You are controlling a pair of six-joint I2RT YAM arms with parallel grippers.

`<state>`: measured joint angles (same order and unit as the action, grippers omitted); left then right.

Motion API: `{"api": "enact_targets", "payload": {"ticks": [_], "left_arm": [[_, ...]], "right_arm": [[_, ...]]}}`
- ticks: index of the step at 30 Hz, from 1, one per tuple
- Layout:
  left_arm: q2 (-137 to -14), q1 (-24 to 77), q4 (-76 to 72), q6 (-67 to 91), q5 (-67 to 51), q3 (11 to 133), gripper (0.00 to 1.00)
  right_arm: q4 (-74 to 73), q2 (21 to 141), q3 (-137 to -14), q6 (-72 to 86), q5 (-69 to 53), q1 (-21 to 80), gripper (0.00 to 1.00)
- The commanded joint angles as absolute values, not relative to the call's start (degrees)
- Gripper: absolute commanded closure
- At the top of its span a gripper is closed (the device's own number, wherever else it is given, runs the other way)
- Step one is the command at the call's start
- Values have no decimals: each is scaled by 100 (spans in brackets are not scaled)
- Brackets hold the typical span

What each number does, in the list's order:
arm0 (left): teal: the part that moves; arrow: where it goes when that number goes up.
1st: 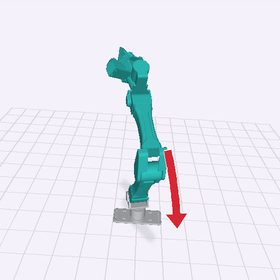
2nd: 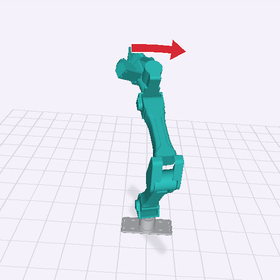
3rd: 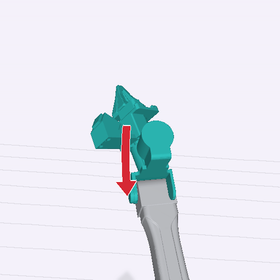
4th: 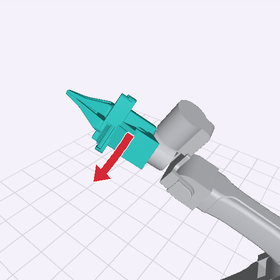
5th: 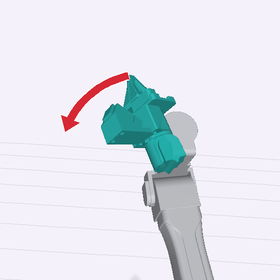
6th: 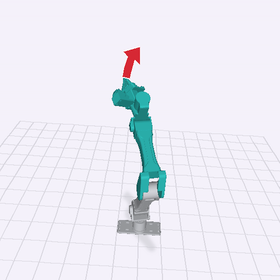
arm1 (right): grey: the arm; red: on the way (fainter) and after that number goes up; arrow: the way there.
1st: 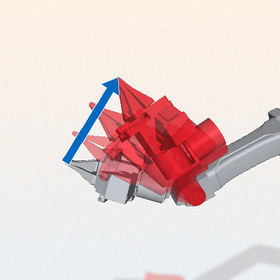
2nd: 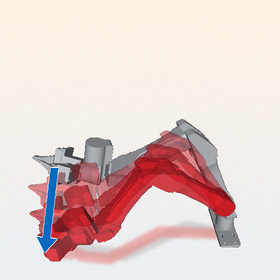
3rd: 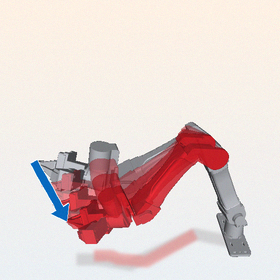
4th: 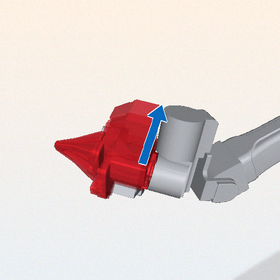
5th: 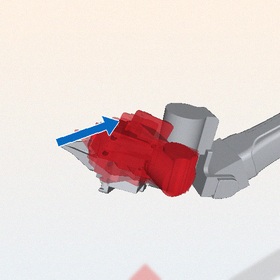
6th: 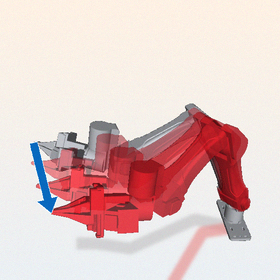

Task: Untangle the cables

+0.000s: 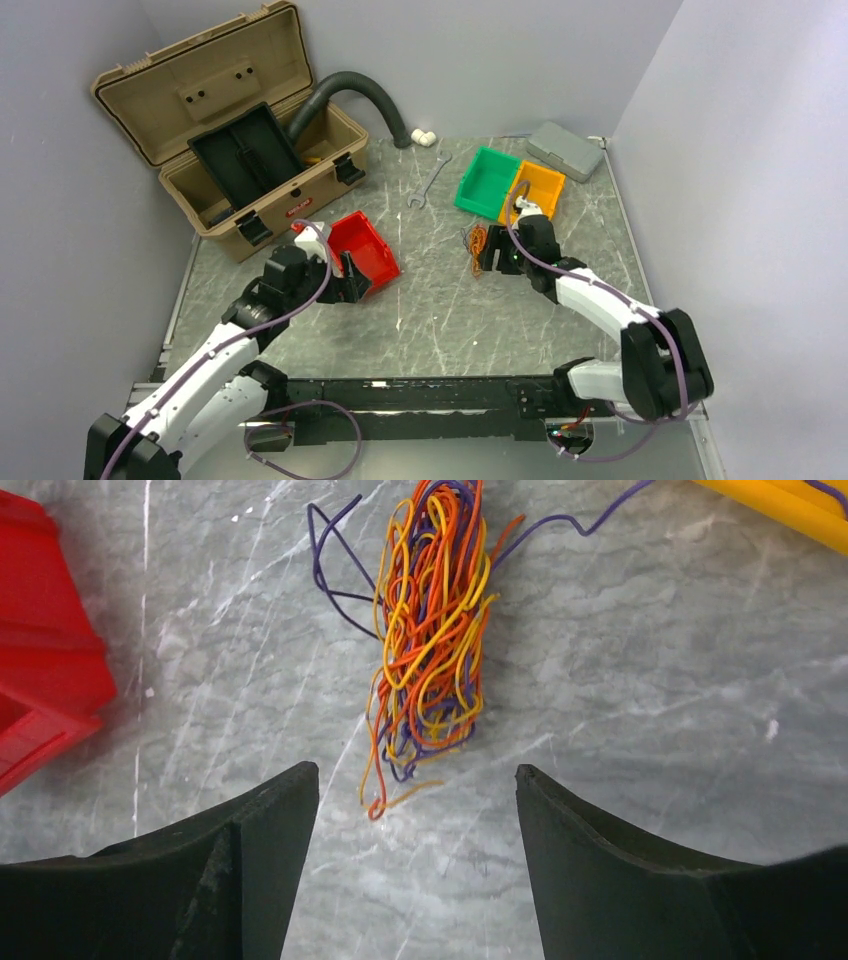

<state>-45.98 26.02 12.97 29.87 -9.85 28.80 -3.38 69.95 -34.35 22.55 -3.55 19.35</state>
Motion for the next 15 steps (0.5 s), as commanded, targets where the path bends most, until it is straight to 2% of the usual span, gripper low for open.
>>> {"api": "enact_targets", "payload": {"ticks": [1,4,8,11,15], "left_arm": [[-4241,2619,1392,2987,-716,2953,1],[-4228,2616,1612,2826,-839,3056,1],[-4359,2637,1102,2611,-1822,2976,1],[-4542,2714,939,2589,-1986,3015,1],[-4791,2907,591,2532,-2080,3107,1]], "right_arm": [[576,7693,-3739,2355,-525,1968,27],[649,8160,-3887,2456,-431,1969,35],[808,8632,-3956,2518,-506,2014,39],[803,8864,-4021,2488,-703,2089,61],[962,8761,-3850,2505,-1103,2282,75]]}}
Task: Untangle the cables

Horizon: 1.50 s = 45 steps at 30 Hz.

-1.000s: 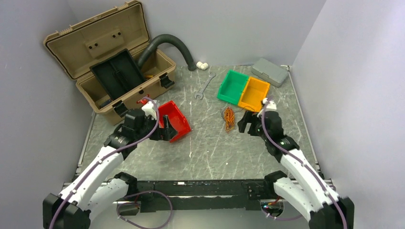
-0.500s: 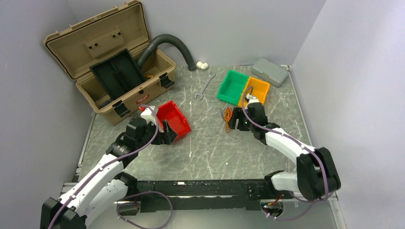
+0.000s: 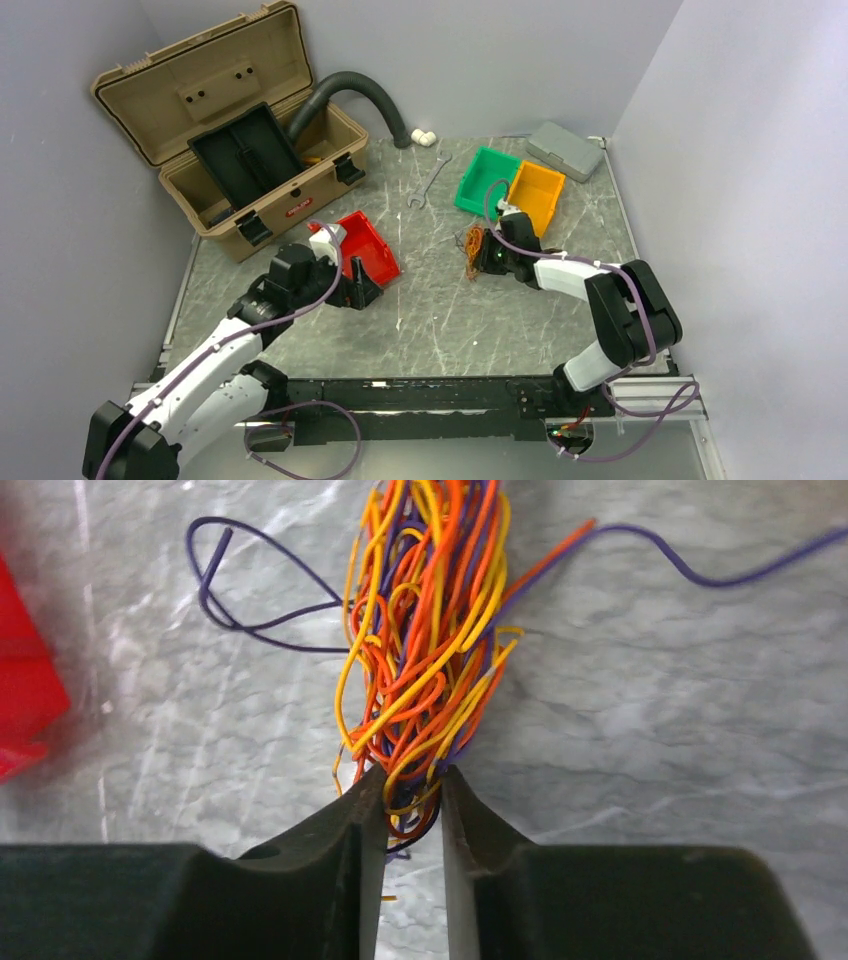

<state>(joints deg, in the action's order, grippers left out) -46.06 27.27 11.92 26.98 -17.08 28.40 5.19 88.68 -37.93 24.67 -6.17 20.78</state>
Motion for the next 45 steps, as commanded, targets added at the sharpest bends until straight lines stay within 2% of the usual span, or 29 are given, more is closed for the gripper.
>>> {"api": "enact_targets", "payload": {"ticks": [1,5,7,9,12,14,17,22,27,30,33,38,45], "left_arm": [[-4869,2962,524,2528,-2072,3156,1],[-5268,3123,110,2641,-2096,3228,1],[-5493,3196,-215,2723,-2170,3229,1],[-5781,3286,-393,2767,-2186,3317,1],[-6168,3471,-541,2732,-2164,3534,1],[-6407,3610,-476,2666,-2074,3760,1],[-6681,3844,-419,2582,-1906,4022,1],[-6971,3915,-677,2635,-1912,4036,1],[-7108,3948,-945,2594,-1988,3915,1],[-7300,3998,-979,2491,-1997,4008,10],[-7551,4009,-1147,2541,-2006,4025,10],[-7981,4052,-1318,2566,-2128,4278,10],[-8823,4085,-1231,2676,-2147,4900,10]], "right_arm": [[1007,8669,-3755,2554,-1208,2390,81],[1076,8087,-3275,2985,-1533,2774,92],[1142,7724,-2990,3276,-1525,3009,89],[1176,7359,-2744,3626,-1475,3172,81],[915,6821,-2602,3740,-1220,3309,42],[515,6542,-2647,3641,-856,3322,25],[-60,6295,-2869,3358,-366,3313,15],[-598,6089,-3030,3339,495,3305,7],[-381,5868,-2795,3516,761,3298,5],[-68,5707,-2554,3910,1014,3294,2],[467,5462,-2226,3860,946,3297,3],[571,5311,-2063,3485,727,3294,12],[1095,5875,-2126,3402,-34,3298,24]]}}
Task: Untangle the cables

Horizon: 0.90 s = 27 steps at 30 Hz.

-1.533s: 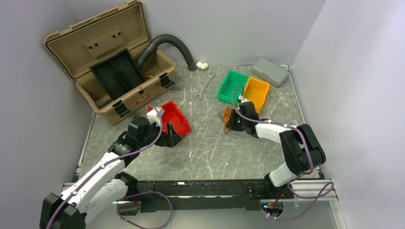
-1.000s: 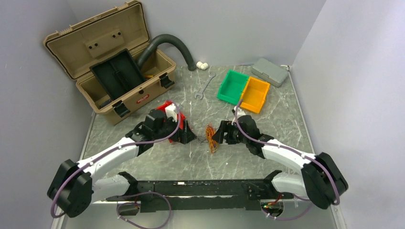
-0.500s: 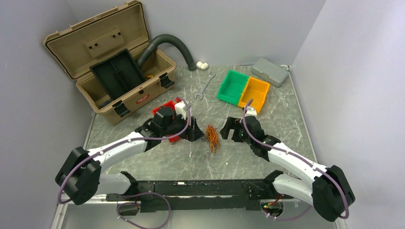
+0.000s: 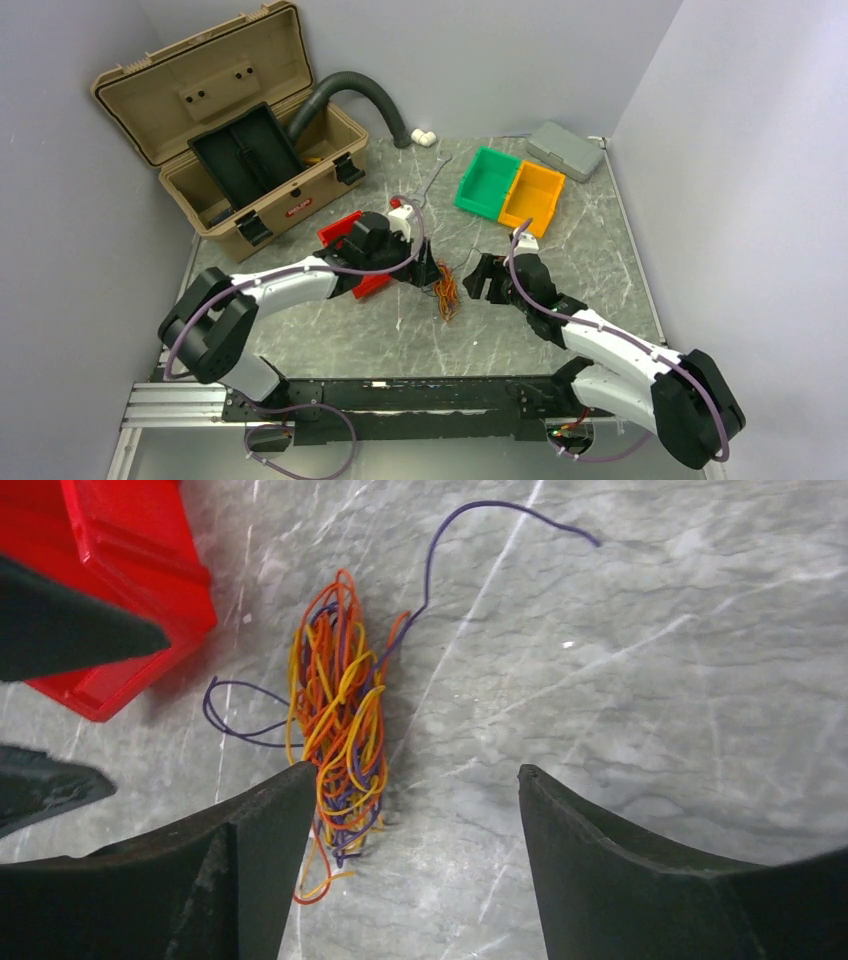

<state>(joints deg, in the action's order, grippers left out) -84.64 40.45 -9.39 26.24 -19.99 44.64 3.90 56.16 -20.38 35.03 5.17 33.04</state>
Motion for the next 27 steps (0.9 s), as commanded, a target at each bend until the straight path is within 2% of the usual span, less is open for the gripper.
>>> {"api": "enact_targets", "payload": {"ticks": [1,7,9,14,19,22,24,27], "left_arm": [[-8954,4084,-1218,2696,-2161,4984,11],[-9477,4090,-1076,2824,-2084,5175,21],[-9575,4103,-1114,2867,-2100,5151,22],[-9893,4141,-1272,3034,-2137,5140,23],[-10255,4143,-1409,3195,-2219,5250,29],[-10394,4142,-1368,3181,-2171,5311,40],[-10471,4146,-1395,3166,-2195,5339,51],[-10536,4148,-1365,3102,-2179,5404,82]], "right_arm": [[1232,5987,-2136,3413,-236,3291,26],[1653,6834,-2324,3493,-851,3312,37],[1828,7098,-2355,3456,-1102,3311,46],[1920,7738,-2547,3347,-1438,3318,59],[2089,7850,-2512,3360,-1519,3317,82],[1963,7820,-2585,3334,-1446,3322,98],[1768,7785,-2665,3315,-1328,3322,100],[1444,7598,-2682,3352,-977,3320,100]]}}
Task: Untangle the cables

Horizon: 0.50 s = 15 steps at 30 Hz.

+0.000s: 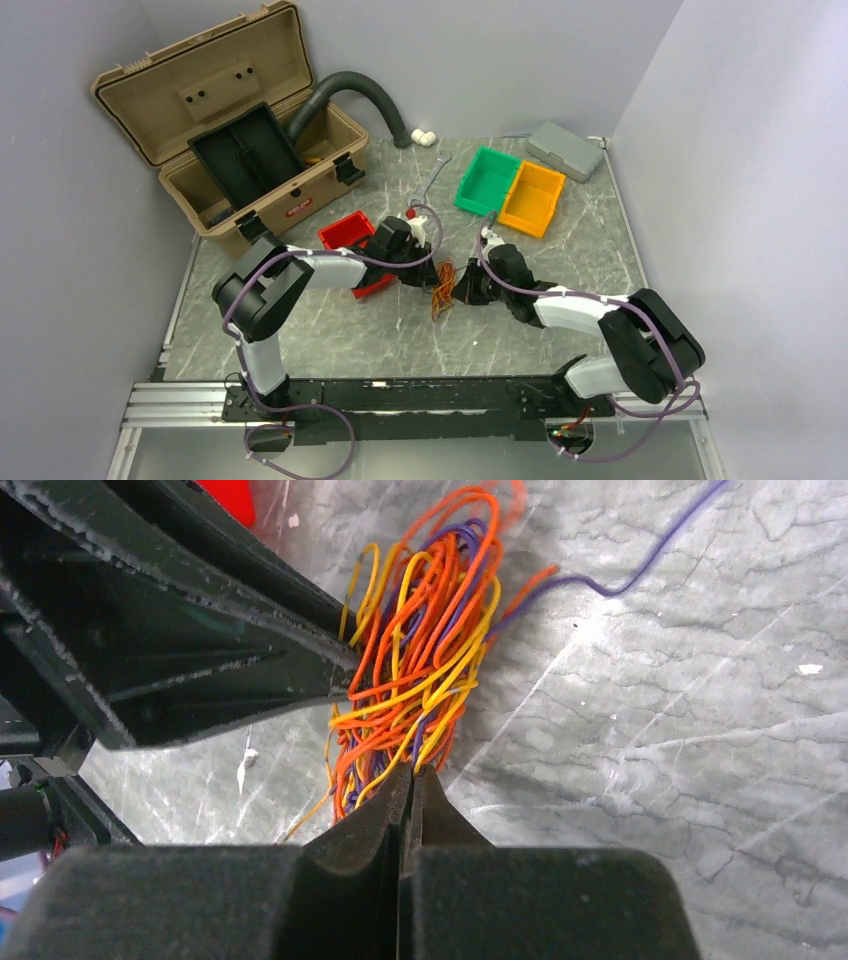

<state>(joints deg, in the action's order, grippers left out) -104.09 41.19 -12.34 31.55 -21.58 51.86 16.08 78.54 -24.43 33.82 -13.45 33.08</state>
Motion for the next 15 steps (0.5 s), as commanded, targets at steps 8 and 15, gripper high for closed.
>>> {"api": "enact_targets", "payload": {"ticks": [8,15], "left_arm": [[-10095,4145,-995,2915,-1966,5310,100],[-9397,4135,-987,2700,-2304,4969,100]], "right_arm": [[-223,6507,-2611,3735,1530,3294,100],[-1525,5228,-2485,4586,3113,3269,100]]}}
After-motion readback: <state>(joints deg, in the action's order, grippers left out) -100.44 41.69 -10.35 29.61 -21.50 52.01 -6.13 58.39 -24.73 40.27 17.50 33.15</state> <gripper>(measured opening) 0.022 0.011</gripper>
